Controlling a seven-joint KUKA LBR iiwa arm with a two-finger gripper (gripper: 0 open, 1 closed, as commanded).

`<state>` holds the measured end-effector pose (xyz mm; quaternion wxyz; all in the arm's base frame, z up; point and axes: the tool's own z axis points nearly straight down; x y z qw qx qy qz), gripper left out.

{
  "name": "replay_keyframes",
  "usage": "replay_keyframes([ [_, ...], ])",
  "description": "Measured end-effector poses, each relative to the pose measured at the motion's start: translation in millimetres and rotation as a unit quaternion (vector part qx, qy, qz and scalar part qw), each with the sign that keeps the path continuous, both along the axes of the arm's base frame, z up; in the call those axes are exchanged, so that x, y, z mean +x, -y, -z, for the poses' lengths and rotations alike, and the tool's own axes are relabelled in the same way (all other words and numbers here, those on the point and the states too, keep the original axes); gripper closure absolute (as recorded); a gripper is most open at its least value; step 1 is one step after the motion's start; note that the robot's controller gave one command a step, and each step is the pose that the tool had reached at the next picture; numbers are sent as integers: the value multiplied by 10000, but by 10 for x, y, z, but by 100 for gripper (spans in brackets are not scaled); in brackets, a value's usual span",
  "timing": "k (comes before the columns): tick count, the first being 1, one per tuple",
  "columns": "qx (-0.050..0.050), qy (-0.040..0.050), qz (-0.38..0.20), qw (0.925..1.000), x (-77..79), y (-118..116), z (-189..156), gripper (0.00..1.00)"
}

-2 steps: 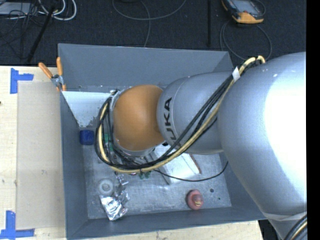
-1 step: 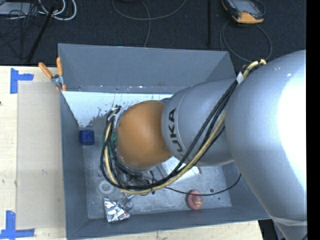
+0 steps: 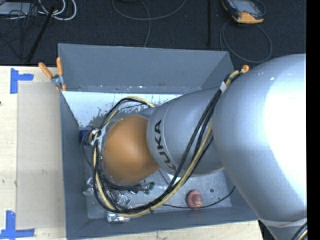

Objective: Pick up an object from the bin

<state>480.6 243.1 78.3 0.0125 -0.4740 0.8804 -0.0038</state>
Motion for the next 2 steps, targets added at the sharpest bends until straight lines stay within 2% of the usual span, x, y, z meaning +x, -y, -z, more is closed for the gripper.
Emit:
replay_keyframes([
  [1, 113, 37, 1597, 9871, 13, 234, -2, 0],
  [2, -21, -125, 1606, 9869, -72, 285, 29, 100],
])
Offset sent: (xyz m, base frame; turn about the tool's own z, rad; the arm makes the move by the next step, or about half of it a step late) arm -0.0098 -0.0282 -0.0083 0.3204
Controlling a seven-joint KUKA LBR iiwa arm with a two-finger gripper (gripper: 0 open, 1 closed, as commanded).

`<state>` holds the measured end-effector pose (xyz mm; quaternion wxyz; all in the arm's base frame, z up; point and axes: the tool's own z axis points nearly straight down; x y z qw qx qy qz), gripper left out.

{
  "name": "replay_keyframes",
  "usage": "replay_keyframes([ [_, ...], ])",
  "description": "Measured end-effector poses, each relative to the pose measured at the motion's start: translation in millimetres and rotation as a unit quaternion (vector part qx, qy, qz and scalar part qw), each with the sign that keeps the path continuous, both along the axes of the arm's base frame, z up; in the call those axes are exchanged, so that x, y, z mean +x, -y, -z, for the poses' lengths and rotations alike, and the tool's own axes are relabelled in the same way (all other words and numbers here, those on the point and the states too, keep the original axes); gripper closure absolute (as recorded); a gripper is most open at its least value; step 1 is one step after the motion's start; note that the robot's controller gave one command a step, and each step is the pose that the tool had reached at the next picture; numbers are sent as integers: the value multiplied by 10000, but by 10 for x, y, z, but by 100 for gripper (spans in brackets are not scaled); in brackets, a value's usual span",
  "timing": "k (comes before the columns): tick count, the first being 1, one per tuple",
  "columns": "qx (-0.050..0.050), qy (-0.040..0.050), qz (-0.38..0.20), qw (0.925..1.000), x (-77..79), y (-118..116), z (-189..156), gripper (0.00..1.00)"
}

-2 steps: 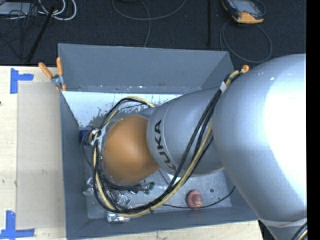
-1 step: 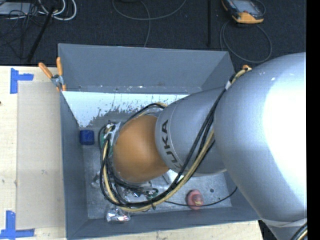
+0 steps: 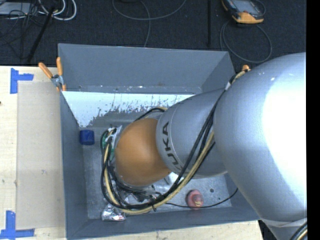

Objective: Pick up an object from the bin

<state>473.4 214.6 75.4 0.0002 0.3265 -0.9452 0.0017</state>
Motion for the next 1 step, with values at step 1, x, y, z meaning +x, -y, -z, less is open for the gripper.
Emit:
replay_keyframes([
  [1, 25, 15, 10, 10000, 11, -6, -177, 100],
])
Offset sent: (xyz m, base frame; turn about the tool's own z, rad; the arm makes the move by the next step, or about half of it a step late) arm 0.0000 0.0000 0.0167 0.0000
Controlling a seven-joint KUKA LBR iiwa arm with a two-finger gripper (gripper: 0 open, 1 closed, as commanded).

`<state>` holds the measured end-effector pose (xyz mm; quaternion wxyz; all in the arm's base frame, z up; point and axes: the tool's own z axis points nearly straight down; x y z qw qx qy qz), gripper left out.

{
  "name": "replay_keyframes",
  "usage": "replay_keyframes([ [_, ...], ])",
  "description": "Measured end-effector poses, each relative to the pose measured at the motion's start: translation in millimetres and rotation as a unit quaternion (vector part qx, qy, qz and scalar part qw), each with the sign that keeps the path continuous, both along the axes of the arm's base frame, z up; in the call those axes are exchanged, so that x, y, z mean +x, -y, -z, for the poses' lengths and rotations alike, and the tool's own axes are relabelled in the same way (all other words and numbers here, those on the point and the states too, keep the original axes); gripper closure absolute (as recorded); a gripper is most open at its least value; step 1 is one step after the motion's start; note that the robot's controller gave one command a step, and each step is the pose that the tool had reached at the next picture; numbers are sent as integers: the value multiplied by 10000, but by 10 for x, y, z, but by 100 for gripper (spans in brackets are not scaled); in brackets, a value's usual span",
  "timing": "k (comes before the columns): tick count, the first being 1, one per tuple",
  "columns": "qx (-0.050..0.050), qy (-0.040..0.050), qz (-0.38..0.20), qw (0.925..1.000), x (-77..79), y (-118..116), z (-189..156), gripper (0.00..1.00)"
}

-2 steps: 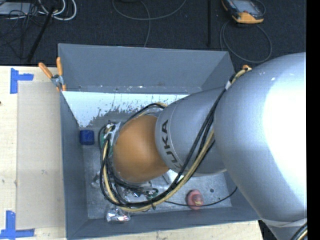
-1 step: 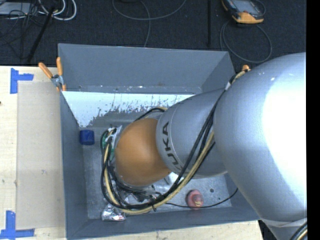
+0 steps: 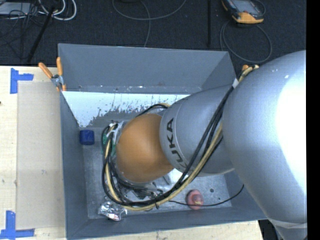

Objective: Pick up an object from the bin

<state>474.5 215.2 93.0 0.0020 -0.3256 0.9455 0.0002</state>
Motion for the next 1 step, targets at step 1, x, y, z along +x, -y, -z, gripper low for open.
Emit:
replay_keyframes([
  [1, 5, 7, 12, 10000, 9, -10, -661, 100],
])
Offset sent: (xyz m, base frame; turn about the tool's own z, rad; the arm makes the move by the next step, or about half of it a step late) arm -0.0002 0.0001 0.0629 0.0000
